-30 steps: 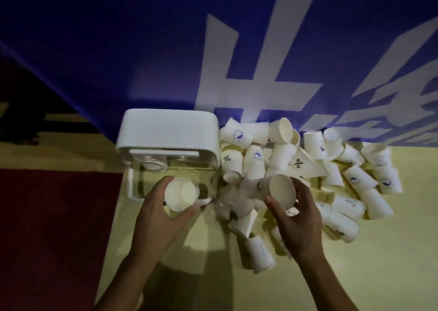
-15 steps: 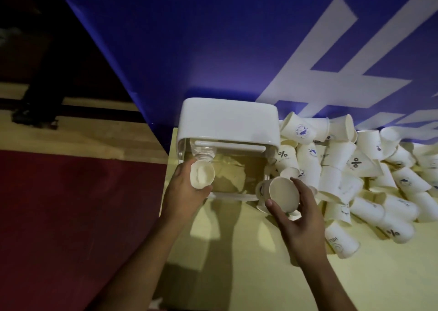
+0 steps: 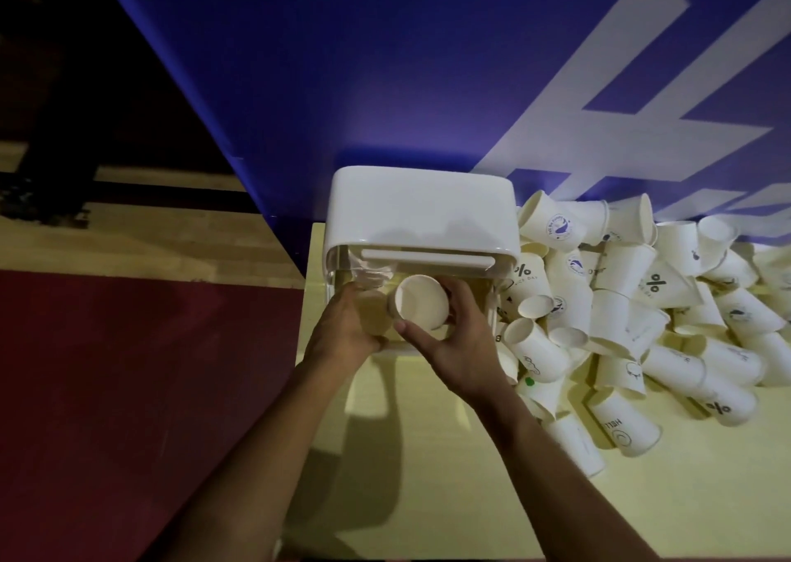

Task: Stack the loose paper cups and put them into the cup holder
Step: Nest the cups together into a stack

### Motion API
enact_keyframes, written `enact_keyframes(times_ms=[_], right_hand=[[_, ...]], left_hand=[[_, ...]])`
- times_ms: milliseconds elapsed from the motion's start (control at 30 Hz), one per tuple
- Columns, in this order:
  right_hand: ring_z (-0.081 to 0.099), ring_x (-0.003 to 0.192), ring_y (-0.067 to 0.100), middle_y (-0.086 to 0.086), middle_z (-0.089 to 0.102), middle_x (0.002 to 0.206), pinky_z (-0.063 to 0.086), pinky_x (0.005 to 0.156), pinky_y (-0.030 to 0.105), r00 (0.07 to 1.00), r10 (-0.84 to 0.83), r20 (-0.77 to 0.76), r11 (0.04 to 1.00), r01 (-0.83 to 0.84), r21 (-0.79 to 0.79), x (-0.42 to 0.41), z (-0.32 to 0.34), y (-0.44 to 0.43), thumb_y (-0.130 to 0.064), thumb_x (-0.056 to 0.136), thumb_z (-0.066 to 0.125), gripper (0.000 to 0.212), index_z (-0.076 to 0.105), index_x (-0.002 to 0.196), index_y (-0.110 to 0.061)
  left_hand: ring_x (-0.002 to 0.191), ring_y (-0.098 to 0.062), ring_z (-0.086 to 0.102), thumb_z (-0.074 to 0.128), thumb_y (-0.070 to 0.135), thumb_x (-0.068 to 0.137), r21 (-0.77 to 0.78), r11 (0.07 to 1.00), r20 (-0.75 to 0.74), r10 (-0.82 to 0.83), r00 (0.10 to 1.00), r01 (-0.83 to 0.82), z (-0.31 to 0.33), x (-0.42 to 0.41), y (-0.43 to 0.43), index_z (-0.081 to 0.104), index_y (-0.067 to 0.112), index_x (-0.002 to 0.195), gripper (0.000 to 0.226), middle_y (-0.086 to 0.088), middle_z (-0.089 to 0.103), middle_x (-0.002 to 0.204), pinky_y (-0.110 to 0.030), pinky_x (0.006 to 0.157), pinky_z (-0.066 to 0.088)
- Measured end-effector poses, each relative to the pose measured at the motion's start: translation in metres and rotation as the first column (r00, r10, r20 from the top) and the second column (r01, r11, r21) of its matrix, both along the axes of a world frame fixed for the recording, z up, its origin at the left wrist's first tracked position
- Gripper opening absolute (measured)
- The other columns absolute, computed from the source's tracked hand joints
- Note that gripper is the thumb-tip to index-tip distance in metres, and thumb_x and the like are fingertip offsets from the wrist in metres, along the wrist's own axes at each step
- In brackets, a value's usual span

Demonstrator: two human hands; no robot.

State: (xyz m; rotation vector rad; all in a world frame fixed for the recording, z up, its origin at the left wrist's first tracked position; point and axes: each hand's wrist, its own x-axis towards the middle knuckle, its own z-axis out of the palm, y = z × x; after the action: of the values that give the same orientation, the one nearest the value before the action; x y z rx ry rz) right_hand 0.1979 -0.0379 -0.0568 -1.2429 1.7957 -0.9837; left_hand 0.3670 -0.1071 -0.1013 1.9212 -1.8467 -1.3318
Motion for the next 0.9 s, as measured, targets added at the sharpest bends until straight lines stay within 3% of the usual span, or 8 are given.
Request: enact_keyframes(times_ms=[100, 167, 300, 400, 467, 533, 700, 900], right_hand=[[0.060, 0.110, 0.002, -0.021, 0.063, 0.119, 0.052, 0.088, 0.020, 0.998, 0.062, -0.006, 0.998, -0.062, 0.000, 0.011, -0.005, -0.009, -0.044, 0.077, 0.087, 0.063, 0.053, 0.128, -0.029], [0.060, 0.110, 0.003, -0.019, 0.063, 0.121, 0.053, 0.088, 0.024, 0.995, 0.095, -0.034, 0.995, -0.095, -0.004, 0.017, -0.011, -0.013, -0.047, 0.078, 0.086, 0.064, 0.053, 0.130, -0.029], [0.059, 0.114, 0.005, -0.018, 0.062, 0.128, 0.054, 0.092, 0.033, 0.991, 0.118, -0.063, 0.992, -0.116, 0.039, 0.024, -0.027, -0.019, -0.056, 0.076, 0.084, 0.073, 0.051, 0.137, -0.029], [0.059, 0.119, 0.010, -0.013, 0.062, 0.133, 0.053, 0.097, 0.035, 0.987, 0.128, -0.097, 0.989, -0.120, 0.084, 0.028, -0.038, -0.023, -0.057, 0.075, 0.084, 0.077, 0.051, 0.140, -0.030], [0.057, 0.123, 0.013, -0.007, 0.059, 0.139, 0.049, 0.100, 0.030, 0.980, 0.145, -0.138, 0.984, -0.129, 0.124, 0.030, -0.044, -0.025, -0.055, 0.075, 0.085, 0.082, 0.051, 0.144, -0.026], [0.053, 0.128, 0.015, -0.004, 0.056, 0.144, 0.041, 0.101, 0.024, 0.970, 0.179, -0.165, 0.972, -0.149, 0.182, 0.030, -0.050, -0.027, -0.055, 0.075, 0.085, 0.087, 0.048, 0.147, -0.025], [0.045, 0.138, 0.016, -0.003, 0.048, 0.152, 0.034, 0.101, 0.022, 0.959, 0.254, -0.124, 0.931, -0.208, 0.299, 0.028, -0.061, -0.027, -0.051, 0.076, 0.085, 0.098, 0.035, 0.157, -0.029], [0.047, 0.136, 0.020, 0.001, 0.049, 0.153, 0.038, 0.106, 0.027, 0.950, 0.299, -0.093, 0.906, -0.252, 0.339, 0.028, -0.064, -0.028, -0.046, 0.088, 0.076, 0.086, 0.030, 0.159, -0.032]], left_hand=[[0.106, -0.019, 0.065, 0.088, 0.015, 0.073, 0.012, 1.000, -0.038, 0.001, 0.999, 0.000, 0.003, 0.010, -0.001, 0.048, 0.022, 0.140, 0.078, 0.009, 0.063, 0.116, -0.034, 0.081, 0.055], [0.105, -0.020, 0.067, 0.083, 0.017, 0.079, 0.034, 0.999, -0.088, 0.039, 0.995, -0.036, 0.003, 0.015, 0.000, 0.054, 0.019, 0.136, 0.063, 0.006, 0.067, 0.115, -0.039, 0.086, 0.058], [0.119, -0.021, 0.064, 0.061, 0.010, 0.096, 0.086, 0.983, -0.103, 0.170, 0.980, -0.162, -0.003, 0.019, -0.003, 0.059, 0.015, 0.139, 0.043, -0.002, 0.067, 0.132, -0.038, 0.099, 0.054], [0.097, -0.024, 0.072, 0.048, 0.020, 0.104, 0.108, 0.968, -0.143, 0.239, 0.960, -0.225, -0.004, 0.018, -0.006, 0.071, 0.018, 0.109, 0.023, -0.004, 0.076, 0.103, -0.043, 0.086, 0.060], [0.081, -0.027, 0.071, 0.045, 0.026, 0.105, 0.106, 0.967, -0.154, 0.246, 0.957, -0.232, -0.005, 0.017, -0.007, 0.067, 0.016, 0.086, 0.031, -0.003, 0.072, 0.080, -0.044, 0.073, 0.059], [0.075, -0.026, 0.066, 0.044, 0.025, 0.107, 0.080, 0.978, -0.112, 0.200, 0.973, -0.191, -0.007, 0.017, -0.006, 0.063, 0.016, 0.078, 0.036, -0.002, 0.067, 0.073, -0.041, 0.070, 0.054], [0.081, -0.019, 0.072, 0.050, 0.018, 0.104, 0.044, 0.992, -0.061, 0.123, 0.991, -0.120, -0.019, 0.017, -0.005, 0.076, 0.025, 0.104, 0.027, 0.001, 0.074, 0.089, -0.042, 0.078, 0.061], [0.075, -0.019, 0.075, 0.056, 0.006, 0.099, 0.017, 0.990, -0.062, 0.142, 0.988, -0.141, -0.022, 0.019, -0.004, 0.079, 0.022, 0.107, 0.029, -0.001, 0.076, 0.083, -0.042, 0.074, 0.063]])
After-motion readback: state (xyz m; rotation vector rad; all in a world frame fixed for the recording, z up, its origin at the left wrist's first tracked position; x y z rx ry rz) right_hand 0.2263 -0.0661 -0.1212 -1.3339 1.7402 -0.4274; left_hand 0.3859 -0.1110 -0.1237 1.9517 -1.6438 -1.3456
